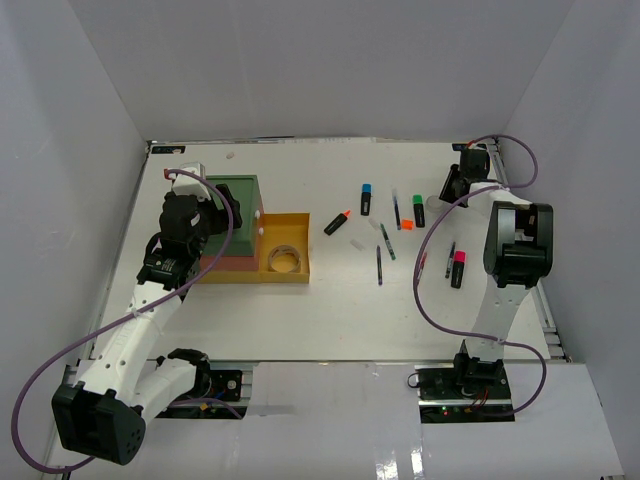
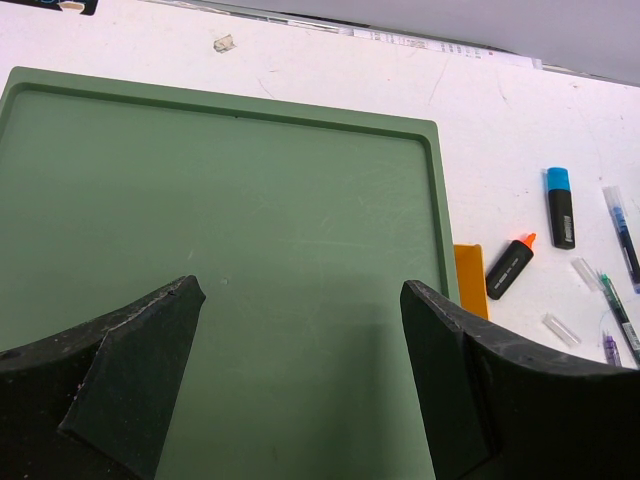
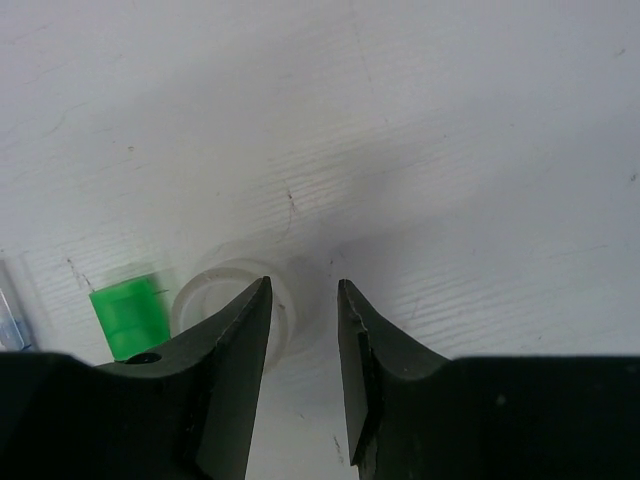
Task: Sort the stationery into containers
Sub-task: Pick up the stationery from the center of the board.
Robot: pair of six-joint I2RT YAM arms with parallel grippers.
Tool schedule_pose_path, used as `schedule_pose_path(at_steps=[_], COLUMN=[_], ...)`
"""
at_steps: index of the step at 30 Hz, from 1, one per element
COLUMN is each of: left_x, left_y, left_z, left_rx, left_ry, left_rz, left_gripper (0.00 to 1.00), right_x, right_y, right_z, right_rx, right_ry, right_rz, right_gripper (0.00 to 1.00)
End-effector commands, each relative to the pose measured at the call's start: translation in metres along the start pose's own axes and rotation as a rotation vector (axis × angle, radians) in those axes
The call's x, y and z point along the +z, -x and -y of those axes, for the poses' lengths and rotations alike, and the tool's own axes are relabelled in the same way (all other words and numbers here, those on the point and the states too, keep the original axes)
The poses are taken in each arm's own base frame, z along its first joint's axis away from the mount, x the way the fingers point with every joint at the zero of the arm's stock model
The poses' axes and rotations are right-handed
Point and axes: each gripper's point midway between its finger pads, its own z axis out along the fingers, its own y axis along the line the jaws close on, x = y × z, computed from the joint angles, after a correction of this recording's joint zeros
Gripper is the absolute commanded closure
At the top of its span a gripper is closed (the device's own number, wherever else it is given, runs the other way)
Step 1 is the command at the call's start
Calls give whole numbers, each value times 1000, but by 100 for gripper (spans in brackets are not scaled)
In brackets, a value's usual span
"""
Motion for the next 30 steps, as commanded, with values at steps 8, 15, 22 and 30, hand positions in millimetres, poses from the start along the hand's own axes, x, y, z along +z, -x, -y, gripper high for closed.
schedule_pose_path(at_steps=[8,15,22,30], left_x=[-4,-4,-4,-3], left_y=[-19,-19,-19,-20], left_z=[0,-1,-1,0], left_rx=[-3,-1,-1,1], left_ry=[-7,-4,-5,-8], left_rz=[-72,-73,-73,-76], left_gripper=[8,8,8,8], right_x=[-13,1,3,-2], right_y=[19,1,-13,-8], right_z=[-17,-19,-16,-15], right_rx=[-46,-54,-67,-91], right_ry=[97,116,106,100], right_rz=[86,35,-11,-2], right_gripper=[59,59,63,81])
